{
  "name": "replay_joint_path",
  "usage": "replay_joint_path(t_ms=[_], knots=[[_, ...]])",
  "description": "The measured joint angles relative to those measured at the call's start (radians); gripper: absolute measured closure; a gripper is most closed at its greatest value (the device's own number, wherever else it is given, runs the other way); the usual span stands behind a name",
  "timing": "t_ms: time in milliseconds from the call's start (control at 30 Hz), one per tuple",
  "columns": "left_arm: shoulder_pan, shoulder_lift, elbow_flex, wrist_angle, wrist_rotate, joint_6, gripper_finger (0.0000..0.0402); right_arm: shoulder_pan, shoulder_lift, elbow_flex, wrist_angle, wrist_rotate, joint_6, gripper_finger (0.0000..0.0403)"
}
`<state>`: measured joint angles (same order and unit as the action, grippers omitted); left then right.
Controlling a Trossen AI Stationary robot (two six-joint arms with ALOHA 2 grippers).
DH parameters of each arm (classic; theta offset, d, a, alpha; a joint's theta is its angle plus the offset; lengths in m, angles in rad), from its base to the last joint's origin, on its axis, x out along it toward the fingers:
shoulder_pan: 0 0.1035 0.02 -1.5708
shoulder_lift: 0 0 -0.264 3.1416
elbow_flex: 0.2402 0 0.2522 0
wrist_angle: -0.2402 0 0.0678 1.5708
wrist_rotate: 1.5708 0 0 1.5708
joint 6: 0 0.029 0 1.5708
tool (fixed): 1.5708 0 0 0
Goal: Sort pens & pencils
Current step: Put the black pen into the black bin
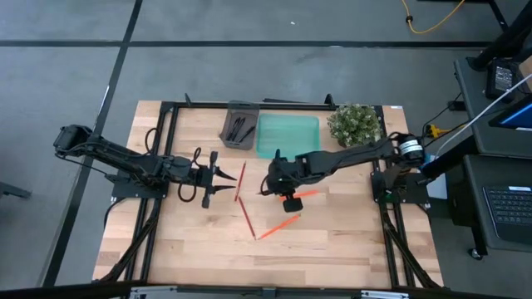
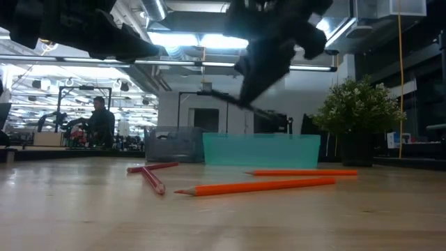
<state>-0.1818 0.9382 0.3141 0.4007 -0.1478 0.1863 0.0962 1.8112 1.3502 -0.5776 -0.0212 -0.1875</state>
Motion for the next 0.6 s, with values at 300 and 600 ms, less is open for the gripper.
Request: replay_joint_path(t_ms=[300, 600], knots=[[0.0, 0.0, 0.0, 0.001, -0.001, -0.073, 0.0305, 0.056, -0.018, 0.002, 0.075, 0.143, 0.002, 0.0377], [0.0, 0.0, 0.0, -0.003, -0.004, -0.088, 0.0291, 0.071, -0.018, 0.002, 0.232, 0.159, 0.009, 0.0377]])
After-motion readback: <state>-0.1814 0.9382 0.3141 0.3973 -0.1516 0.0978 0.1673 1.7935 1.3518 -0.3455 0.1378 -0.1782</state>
